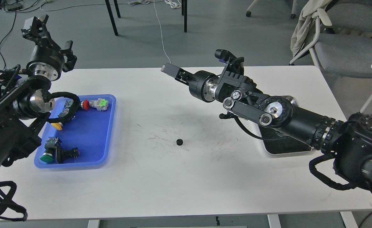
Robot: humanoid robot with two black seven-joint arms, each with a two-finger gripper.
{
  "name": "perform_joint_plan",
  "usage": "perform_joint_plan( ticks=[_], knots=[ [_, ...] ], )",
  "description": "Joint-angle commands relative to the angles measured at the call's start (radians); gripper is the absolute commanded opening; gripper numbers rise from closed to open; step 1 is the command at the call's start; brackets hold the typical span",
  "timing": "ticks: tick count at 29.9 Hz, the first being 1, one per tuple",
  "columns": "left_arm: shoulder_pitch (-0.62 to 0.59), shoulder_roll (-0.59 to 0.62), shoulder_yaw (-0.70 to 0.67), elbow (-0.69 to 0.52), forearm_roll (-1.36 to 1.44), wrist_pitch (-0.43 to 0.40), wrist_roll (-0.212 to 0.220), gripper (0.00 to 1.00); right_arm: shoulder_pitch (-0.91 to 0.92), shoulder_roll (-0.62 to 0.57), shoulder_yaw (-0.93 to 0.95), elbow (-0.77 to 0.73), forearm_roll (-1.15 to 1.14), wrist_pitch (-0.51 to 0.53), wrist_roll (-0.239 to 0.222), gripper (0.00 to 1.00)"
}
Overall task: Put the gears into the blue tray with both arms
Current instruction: 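Retract the right arm back beside the steel tray, then reach the left gripper to the black gear on the table and grasp it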
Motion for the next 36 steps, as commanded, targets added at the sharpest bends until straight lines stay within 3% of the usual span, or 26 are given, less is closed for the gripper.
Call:
perform_joint_plan(
  ticks=[1,8,17,20,24,28,36],
  knots=[
    [-0.020,-0.001,0.054,-0.007,0.046,-0.011,0.035,0.98,-0.036,-0.050,0.191,0.002,0.134,0.005,0.001,0.98],
    [-0.132,0.007,0.206,-0.070,0.187,-0.025,0.040,0.98,-0.111,-0.300,0.409,-0.007,0.434,0.111,0.010,0.98],
    [-0.163,0.005,0.359,-0.424,0.507,-0.051,0.041,0.98,-0.314,-0.491,0.604,-0.090,0.852,0.283,0.013,0.98],
    [-0.157,-0.001,0.448,-0.481,0.712,-0.045,0.040,0.98,-0.395,-0.526,0.671,-0.085,0.909,0.329,0.015,0.98],
    [-0.123,-0.029,0.560,-0.487,1.097,0.001,0.026,0.98,-0.503,-0.532,0.753,-0.080,0.961,0.347,0.013,0.98],
    [-0.028,-0.062,0.583,-0.457,1.462,0.079,0.029,0.98,-0.541,-0.531,0.757,-0.076,0.962,0.349,0.013,0.98],
    [0.098,-0.144,0.595,-0.231,1.896,0.267,0.032,0.97,-0.541,-0.488,0.745,-0.077,0.961,0.346,0.016,0.98]
  ],
)
